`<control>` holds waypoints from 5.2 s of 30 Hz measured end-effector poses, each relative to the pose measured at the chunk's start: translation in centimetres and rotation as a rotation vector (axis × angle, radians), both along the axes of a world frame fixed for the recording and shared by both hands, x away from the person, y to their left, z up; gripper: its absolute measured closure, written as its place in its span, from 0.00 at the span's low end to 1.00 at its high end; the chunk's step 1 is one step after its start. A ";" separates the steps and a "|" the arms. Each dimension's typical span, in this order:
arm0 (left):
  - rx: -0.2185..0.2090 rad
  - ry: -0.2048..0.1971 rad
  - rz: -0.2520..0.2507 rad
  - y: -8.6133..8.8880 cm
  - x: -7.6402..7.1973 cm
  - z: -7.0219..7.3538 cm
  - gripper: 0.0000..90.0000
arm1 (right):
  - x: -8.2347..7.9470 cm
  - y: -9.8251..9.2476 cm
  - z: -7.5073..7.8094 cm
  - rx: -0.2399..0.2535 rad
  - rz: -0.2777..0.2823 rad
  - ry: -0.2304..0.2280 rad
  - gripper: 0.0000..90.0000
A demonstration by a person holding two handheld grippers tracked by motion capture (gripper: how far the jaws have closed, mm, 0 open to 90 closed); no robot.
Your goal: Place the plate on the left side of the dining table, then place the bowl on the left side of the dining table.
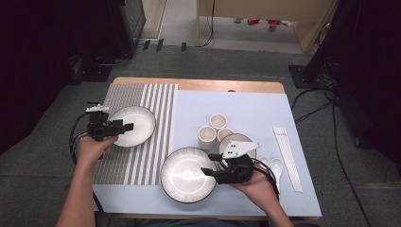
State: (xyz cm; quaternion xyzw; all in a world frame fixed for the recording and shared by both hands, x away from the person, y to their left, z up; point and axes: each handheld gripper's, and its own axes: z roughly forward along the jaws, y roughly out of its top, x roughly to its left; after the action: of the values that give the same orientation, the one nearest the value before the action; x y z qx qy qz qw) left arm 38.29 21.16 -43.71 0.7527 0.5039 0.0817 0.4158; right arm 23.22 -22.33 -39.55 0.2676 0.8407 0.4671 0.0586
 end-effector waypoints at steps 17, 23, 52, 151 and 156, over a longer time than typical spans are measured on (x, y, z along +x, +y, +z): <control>0.017 0.007 -0.013 -0.3 -0.8 -0.1 0.41 | 1.1 -0.9 0.0 0.007 0.005 0.005 0.52; -0.011 0.007 -0.014 -0.4 -1.3 0.3 0.44 | 1.4 -1.0 0.0 0.013 0.008 0.007 0.52; 0.021 -0.022 -0.041 -1.7 -3.1 0.2 0.36 | 3.1 -2.1 1.1 0.005 0.003 0.011 0.52; 0.065 -0.083 -0.283 -5.3 -9.1 -3.8 0.28 | 6.0 -8.1 1.4 0.016 -0.132 0.014 0.55; 0.066 -0.097 -0.291 -5.4 -9.1 -4.0 0.28 | 6.0 -8.3 1.7 0.025 -0.141 0.002 0.55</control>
State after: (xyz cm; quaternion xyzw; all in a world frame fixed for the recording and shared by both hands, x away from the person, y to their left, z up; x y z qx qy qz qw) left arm 29.15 15.77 -47.70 0.8262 0.3660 0.0731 0.4221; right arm 29.26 -30.60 -37.87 0.3272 0.8139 0.4721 0.0870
